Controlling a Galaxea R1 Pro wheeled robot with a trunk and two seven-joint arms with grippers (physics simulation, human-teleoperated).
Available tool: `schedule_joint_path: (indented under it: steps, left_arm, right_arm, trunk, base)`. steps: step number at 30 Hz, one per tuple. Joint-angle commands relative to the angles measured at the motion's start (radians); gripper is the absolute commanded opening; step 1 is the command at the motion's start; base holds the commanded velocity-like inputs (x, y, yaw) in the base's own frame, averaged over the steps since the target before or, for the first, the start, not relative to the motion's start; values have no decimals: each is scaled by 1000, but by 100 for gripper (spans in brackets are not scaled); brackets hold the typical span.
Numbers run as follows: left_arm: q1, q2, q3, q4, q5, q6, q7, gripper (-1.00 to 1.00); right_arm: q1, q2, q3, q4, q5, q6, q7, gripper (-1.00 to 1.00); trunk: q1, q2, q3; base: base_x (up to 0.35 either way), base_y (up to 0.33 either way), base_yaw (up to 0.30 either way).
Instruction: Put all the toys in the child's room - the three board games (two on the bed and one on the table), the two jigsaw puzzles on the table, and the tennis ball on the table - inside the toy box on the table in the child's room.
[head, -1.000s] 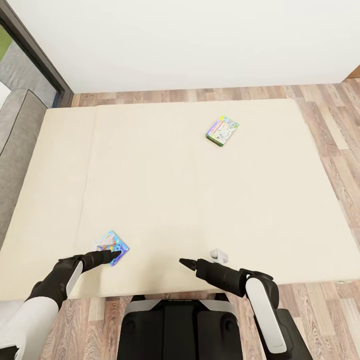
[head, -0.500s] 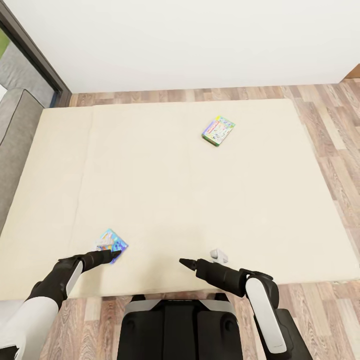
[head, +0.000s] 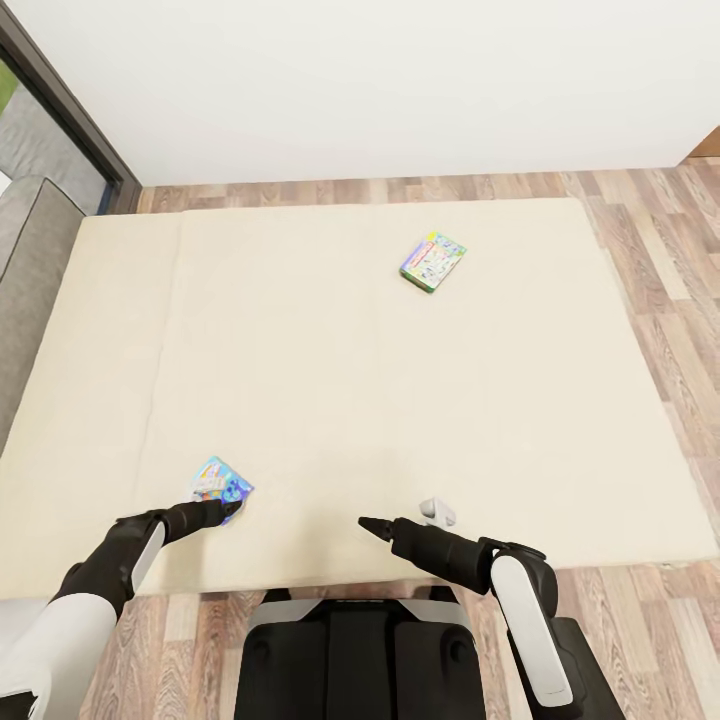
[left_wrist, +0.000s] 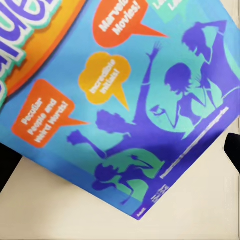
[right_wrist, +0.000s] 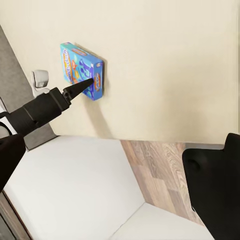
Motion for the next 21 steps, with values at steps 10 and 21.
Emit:
schedule_joint_path:
  steps: [10,21]
  left_arm:
    - [0,6,6,-2,0,8,-5,100]
    - [0,13,8,-51,1,24,-4,100]
  right_arm:
    - [0,-1,-1,0,12,4,10,100]
    - [0,0,-1,-1,11,4,9,100]
  trunk:
    - [1,-2,-1]
    - [1,-2,-1]
  base:
    - [0,-7,0]
    - [0,0,0]
